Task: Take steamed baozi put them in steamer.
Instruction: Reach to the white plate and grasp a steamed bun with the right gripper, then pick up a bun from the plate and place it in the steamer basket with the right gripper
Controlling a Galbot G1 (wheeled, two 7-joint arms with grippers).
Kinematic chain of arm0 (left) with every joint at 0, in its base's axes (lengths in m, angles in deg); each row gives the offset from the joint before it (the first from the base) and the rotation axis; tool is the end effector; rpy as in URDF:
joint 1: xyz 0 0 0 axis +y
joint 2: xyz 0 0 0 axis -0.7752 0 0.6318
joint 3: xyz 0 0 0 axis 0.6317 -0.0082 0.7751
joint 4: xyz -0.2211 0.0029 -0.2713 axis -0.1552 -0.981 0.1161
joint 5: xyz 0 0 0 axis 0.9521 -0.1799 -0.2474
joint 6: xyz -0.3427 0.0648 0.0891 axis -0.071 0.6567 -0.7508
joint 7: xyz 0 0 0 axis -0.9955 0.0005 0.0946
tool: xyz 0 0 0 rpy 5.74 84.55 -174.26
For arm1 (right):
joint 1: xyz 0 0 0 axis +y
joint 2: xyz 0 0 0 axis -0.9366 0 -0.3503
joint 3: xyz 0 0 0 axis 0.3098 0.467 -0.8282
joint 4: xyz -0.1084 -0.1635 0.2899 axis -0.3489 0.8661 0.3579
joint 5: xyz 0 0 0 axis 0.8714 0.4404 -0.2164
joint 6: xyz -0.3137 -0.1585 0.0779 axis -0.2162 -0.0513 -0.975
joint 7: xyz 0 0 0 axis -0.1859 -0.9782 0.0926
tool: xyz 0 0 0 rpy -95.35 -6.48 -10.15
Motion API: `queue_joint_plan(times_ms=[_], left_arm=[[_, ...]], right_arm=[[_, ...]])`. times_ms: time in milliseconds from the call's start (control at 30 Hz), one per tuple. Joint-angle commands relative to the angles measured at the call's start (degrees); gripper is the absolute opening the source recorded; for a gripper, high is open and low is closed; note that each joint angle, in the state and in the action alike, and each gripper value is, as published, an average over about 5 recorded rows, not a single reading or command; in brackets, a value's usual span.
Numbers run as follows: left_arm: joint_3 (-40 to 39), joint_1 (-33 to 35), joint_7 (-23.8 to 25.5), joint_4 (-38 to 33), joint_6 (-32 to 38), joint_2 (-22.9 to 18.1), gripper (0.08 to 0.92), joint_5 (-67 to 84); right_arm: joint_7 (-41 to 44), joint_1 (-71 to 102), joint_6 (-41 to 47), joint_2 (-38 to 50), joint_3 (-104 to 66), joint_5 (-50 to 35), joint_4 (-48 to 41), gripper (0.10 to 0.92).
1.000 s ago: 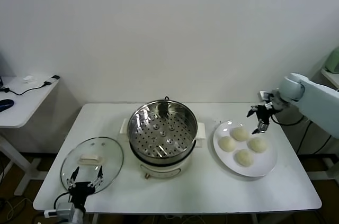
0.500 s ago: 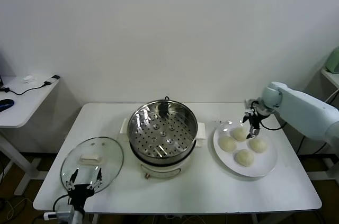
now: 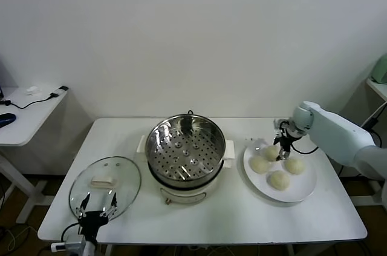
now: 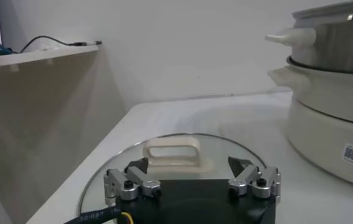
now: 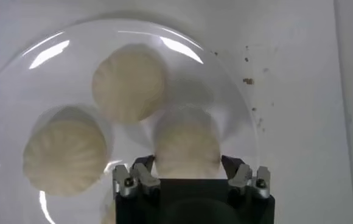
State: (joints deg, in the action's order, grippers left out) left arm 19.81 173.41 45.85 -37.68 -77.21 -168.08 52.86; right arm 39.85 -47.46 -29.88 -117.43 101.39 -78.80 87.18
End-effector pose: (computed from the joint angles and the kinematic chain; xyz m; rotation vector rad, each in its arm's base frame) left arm 0.1566 0.1045 -0.3977 0.1847 -2.8058 -0.1352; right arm 0.6001 -0.1784 -0.2420 1.0890 -1.4466 1.1884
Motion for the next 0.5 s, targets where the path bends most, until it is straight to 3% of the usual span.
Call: queue_joint_plan(times_ms=[33,267,500], left_arm=[[0.04,0.01,-0.01,-0.21,-0.02,-0.01,0.823,0.00],[0.12,0.58,-0.06,-1.46,0.03,-0.24,0.823,-0.15],[-0.25,1.15,-0.05,-3.32,0.06,-0.64,0.823,-0.52]], right_arm=[[-0.10,1.27,0.33,-0.90,-1.50,0.56,-1.49,0.609],[1.65,-7.29,1.29,3.64,5.40,-4.44,8.11,0.594],[4.57,-35.68,-5.22,5.68,26.54,-15.82,22.95,0.594]])
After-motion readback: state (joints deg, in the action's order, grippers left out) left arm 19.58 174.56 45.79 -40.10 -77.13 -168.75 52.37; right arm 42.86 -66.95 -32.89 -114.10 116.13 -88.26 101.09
